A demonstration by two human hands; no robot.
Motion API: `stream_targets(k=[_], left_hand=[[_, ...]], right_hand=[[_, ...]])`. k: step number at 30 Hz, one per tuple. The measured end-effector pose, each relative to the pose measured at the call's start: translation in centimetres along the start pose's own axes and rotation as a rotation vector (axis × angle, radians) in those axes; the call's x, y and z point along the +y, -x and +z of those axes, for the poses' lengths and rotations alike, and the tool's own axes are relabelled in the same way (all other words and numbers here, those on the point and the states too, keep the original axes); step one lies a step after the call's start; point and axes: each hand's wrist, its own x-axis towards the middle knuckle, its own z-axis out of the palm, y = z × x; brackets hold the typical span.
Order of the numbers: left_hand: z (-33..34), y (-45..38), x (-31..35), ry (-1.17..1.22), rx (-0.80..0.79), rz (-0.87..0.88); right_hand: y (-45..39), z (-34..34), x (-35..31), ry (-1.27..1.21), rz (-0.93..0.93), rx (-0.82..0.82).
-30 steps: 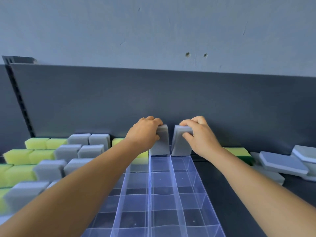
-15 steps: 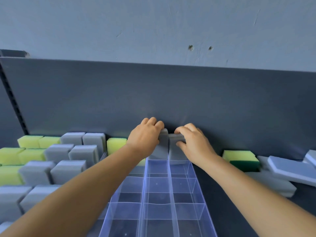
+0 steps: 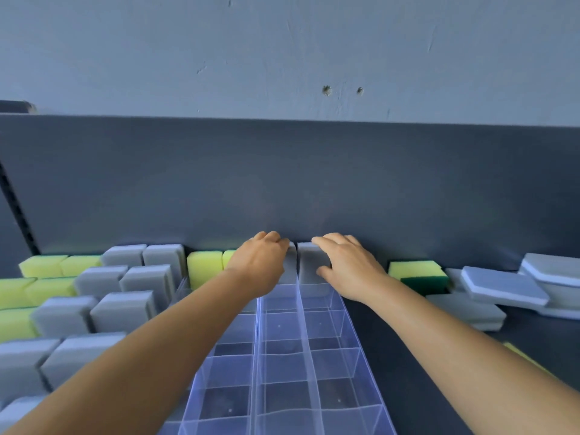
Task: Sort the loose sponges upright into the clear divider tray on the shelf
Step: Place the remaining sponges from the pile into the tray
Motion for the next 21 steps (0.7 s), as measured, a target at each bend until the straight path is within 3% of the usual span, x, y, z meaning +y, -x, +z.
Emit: stream_targets(k=[12,21], left_hand=[[-1.9,0.7,7.5,0.082,0.065,0.271],[-0.3,-1.8,14.3,0.116,-0.034,0.357]], right_hand=[[7.5,-3.4,2.2,0.090,0.142,0.050],[13.3,-5.3,8.2,0.078,0.301,0.041]])
